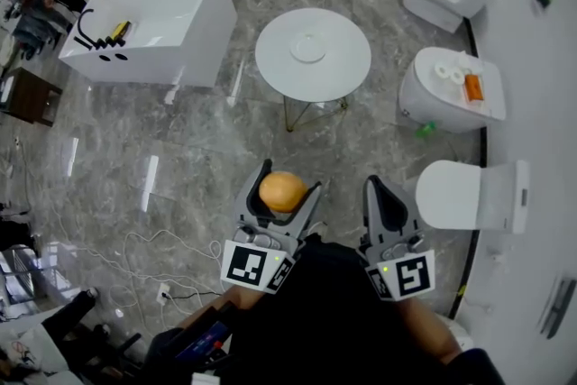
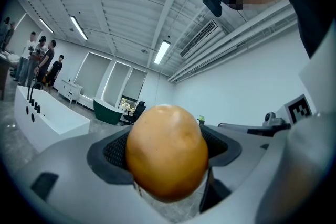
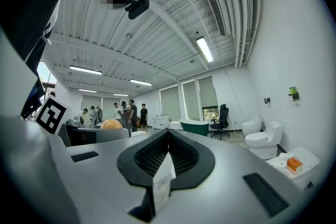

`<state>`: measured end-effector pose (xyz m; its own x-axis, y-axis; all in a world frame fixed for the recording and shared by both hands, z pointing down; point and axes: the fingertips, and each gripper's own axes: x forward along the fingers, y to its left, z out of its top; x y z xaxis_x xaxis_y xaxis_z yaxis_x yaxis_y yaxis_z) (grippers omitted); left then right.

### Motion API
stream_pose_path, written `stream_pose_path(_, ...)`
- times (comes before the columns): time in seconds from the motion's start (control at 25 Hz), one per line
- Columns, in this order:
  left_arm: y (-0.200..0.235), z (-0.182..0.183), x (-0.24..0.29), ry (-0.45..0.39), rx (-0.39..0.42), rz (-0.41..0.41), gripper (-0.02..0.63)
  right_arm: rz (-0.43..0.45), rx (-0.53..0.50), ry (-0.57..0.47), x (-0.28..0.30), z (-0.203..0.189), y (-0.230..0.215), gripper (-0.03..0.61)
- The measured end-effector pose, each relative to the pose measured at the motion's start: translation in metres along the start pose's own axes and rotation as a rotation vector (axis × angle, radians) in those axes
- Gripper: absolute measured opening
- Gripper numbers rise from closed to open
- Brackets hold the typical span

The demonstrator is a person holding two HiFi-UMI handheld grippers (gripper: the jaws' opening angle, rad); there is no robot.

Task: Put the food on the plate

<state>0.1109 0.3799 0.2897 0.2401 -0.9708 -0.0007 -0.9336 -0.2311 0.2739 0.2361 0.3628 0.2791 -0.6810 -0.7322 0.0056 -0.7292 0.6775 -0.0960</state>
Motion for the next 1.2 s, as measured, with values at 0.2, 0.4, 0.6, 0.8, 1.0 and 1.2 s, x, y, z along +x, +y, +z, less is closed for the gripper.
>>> stream_pose_path(0.2,-0.006,0.001,0.006,-0.002,0.009,-0.001,0.373,-0.022,-0.002,0.011,-0.003,0.0,-0.011,0.008)
stream_pose_path(0.4,0.001,-0.005,0.005,-0.011,0.015,0.035,0.373,-0.017,0.008,0.02,-0.007,-0.009,-0.016,0.008)
stream_pose_path(0.6,0.019,-0.005,-0.012,-0.011,0.02,0.125,0.373,-0.019,0.027,0.029,-0.018,-0.014,-0.015,0.008)
stream_pose_path(0.8,0.03,-0.003,-0.018,-0.013,0.02,0.176,0.373,-0.029,0.037,0.023,-0.025,-0.015,-0.024,0.008)
stream_pose_path(1.0,0.03,-0.003,-0.014,-0.005,0.027,0.174,0.373,-0.036,0.047,0.017,-0.025,-0.015,-0.026,0.008)
stream_pose_path(1.2,0.025,-0.002,-0.001,-0.004,0.03,0.14,0.373,-0.056,0.056,0.023,-0.024,-0.017,-0.033,0.008)
